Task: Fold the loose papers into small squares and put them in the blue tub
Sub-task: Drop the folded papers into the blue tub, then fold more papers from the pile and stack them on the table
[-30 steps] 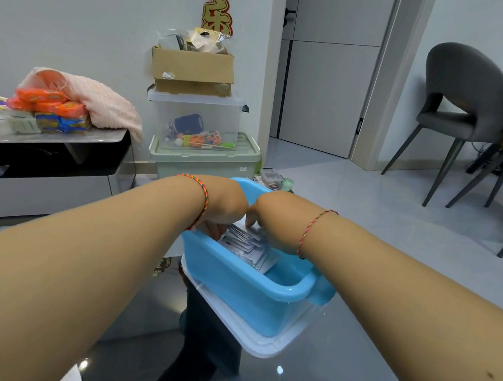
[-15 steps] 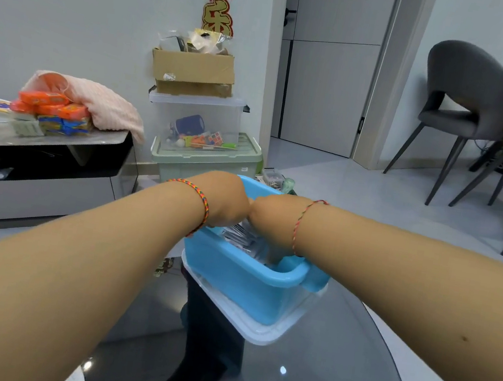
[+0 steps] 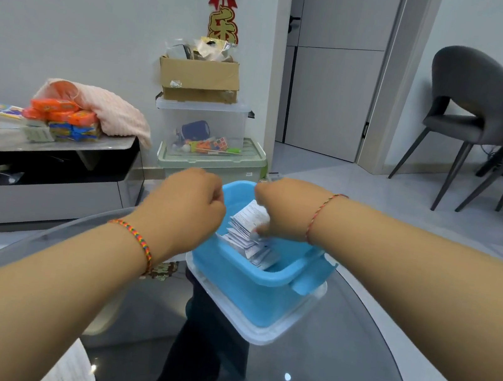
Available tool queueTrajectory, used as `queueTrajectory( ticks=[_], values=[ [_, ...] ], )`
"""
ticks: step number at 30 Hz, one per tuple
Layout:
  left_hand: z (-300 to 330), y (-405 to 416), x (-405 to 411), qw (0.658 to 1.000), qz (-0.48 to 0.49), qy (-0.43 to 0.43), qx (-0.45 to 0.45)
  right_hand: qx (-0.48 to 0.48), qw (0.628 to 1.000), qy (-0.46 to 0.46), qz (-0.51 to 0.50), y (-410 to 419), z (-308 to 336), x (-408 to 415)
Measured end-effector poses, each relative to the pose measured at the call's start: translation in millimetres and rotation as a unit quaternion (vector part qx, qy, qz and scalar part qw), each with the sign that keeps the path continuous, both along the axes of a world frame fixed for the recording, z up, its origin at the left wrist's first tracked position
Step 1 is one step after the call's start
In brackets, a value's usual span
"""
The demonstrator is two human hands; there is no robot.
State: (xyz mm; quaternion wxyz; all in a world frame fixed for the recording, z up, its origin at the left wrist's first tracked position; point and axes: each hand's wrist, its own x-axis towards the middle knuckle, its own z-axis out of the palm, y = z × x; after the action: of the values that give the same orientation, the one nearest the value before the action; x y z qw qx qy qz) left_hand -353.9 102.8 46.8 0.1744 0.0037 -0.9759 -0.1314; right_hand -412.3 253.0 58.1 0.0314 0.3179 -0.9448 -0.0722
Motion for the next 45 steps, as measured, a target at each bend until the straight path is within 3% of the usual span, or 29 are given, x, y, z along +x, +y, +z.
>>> queueTrajectory(
  ticks=[3,13,20,26,32,38,43,45],
  values=[
    [0.1,-12.6,4.8,0.999,0.023,0.032,0.027,-0.067,0.998,0.007,-0.006,10.3,12.2,4.5],
    [8.8,-61.4,77.3,0.994,0.067,0.016,0.085,-0.256,0.967,0.018,0.012,13.3,31.0,53.6],
    [-5.9,-114.8,182.5,0.976,0.170,-0.032,0.131,-0.387,0.917,-0.077,0.063,-1.9,11.2,143.6],
    [-42.1,-127.4,270.4,0.966,0.199,-0.092,0.137,-0.405,0.893,-0.185,0.065,-6.3,-23.0,205.3],
    [-90.8,-82.9,304.8,0.975,0.163,-0.139,0.064,-0.390,0.890,-0.228,0.066,-2.9,-47.6,248.6],
    [-95.9,-79.2,298.2,0.984,0.160,-0.054,0.054,-0.425,0.872,-0.237,0.055,7.0,-67.5,278.0],
    [-90.8,-65.8,307.7,0.994,0.025,0.065,0.090,-0.401,0.898,-0.175,0.049,19.2,-89.7,274.6],
    [-92.6,-47.4,315.0,0.990,-0.047,0.119,0.059,-0.398,0.904,-0.135,0.078,24.2,-94.2,275.4]
  ],
)
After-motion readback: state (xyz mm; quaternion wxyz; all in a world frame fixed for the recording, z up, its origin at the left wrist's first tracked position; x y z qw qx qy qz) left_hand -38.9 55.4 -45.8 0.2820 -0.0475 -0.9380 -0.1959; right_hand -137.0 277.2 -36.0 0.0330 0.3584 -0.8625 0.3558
